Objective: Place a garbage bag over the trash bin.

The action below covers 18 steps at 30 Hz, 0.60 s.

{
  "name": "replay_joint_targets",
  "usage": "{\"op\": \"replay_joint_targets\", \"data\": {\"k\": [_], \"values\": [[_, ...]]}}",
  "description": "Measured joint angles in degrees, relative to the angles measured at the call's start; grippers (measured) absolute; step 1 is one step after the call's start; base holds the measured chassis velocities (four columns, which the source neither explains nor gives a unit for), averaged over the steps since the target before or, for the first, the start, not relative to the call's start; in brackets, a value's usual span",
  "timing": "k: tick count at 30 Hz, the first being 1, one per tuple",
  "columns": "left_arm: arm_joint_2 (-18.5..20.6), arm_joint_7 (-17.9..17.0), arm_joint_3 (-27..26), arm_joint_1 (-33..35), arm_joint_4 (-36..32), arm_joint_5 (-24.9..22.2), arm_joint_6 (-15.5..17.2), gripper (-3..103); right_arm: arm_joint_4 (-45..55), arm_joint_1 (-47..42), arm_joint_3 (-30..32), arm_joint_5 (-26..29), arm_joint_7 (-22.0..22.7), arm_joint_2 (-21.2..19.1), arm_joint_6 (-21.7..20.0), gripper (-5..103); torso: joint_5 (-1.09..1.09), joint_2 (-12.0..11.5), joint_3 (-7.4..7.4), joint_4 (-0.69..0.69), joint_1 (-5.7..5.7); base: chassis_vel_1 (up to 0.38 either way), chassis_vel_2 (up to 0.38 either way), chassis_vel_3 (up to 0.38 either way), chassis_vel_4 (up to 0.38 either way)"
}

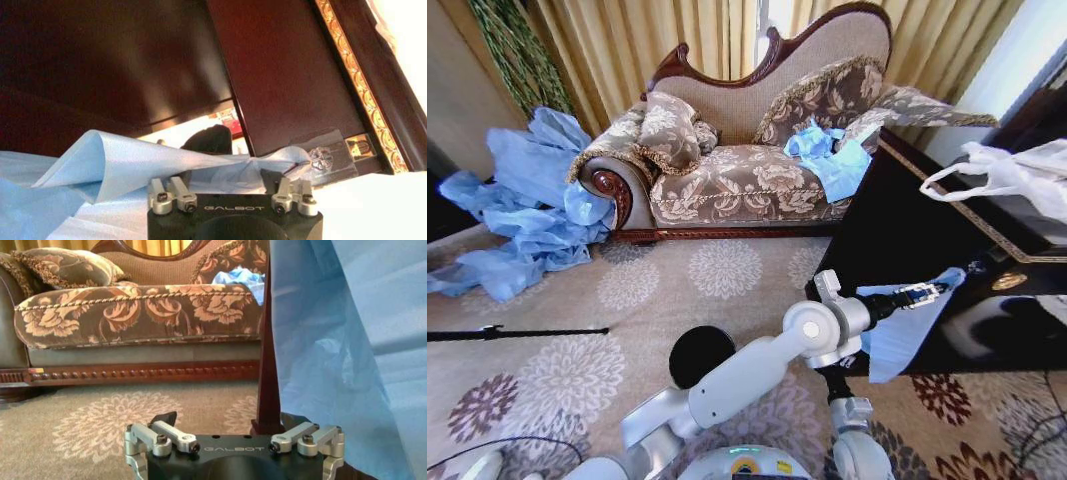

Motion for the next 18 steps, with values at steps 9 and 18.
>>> {"op": "replay_joint_targets", "data": {"k": [9, 18], "values": [[0.00, 1.69, 0.29, 0.05, 0.93, 0.03, 0.14, 39, -0.61, 0.50, -0.65, -0.09, 0.18, -0.24, -0.10, 100, 0.00, 0.00, 0.00, 0.00, 0.00, 0.000, 0.000, 0.000, 0.000], [0.00, 2.16, 0.42, 0.22, 0.81, 0.09, 0.21, 6, -1.22, 0.76, -0.78, -0.31, 0.19, -0.31, -0.11, 100, 0.00, 0.00, 0.00, 0.00, 0.00, 0.000, 0.000, 0.000, 0.000]]}}
